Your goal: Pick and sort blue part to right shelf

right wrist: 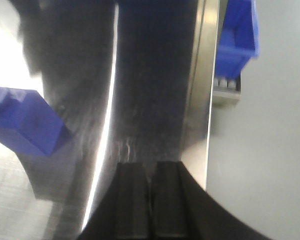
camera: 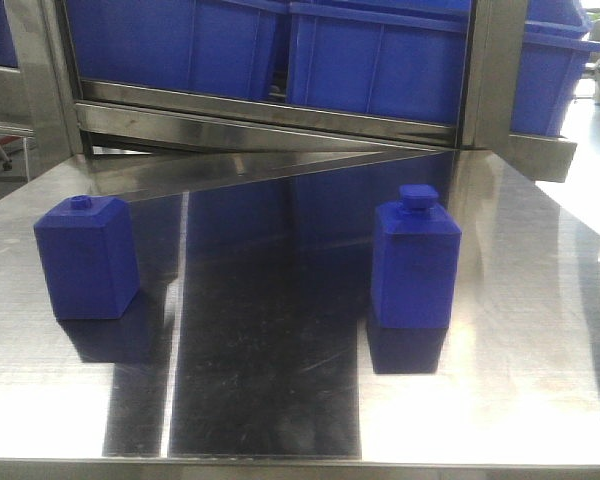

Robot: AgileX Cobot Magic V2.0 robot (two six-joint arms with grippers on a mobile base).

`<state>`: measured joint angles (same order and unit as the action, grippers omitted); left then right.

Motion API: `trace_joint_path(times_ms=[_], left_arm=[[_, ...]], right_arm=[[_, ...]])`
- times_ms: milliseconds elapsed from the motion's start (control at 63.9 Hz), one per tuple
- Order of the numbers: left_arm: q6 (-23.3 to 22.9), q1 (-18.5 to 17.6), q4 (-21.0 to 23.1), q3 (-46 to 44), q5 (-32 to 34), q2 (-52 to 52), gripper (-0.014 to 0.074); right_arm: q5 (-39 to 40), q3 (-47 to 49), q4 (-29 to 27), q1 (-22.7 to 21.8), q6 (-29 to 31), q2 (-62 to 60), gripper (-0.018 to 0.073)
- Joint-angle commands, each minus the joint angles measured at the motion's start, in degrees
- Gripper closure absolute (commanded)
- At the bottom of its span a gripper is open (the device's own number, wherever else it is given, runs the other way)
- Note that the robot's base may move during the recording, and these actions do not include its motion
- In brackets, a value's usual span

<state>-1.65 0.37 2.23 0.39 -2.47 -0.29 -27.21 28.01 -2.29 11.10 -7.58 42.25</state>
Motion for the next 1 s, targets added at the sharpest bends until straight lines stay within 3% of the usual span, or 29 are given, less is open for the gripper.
trace_joint_path(times_ms=[0,94,344,485,704,986], left_arm=[[-0.42,-0.24,0.40,1.32,4.53,-1.38,0.0463],[-0.42,-0.24,0.40,1.32,4.53,-1.38,0.0463],[-0.42,-0.24,0.40,1.32,4.53,-1.38,0.0463],[-0.42,-0.24,0.40,1.32,4.53,-1.38,0.0463],[-0.42,-0.24,0.40,1.32,4.53,-1.38,0.0463],[-0.42,-0.24,0.40,1.32,4.53,-1.38,0.0463]], right_arm=[[1.89,4.15,0.60,0.13,-2.83,4.61,0.0168],[-2.58,8.07,0.76,0.46,-7.37,9.46,-0.0088],[-18.25,21.68,1.67,6.84,-9.75,20.94,-0.0030],[-26.05,30.24,1.74,10.92,-16.69,27.92,-0.0030],[-31.26,40.51,3.78,17.12,-24.30,37.49,-0.0030],[-35.09,50.75,5.76,22.87,-25.75,47.47,-0.0030]])
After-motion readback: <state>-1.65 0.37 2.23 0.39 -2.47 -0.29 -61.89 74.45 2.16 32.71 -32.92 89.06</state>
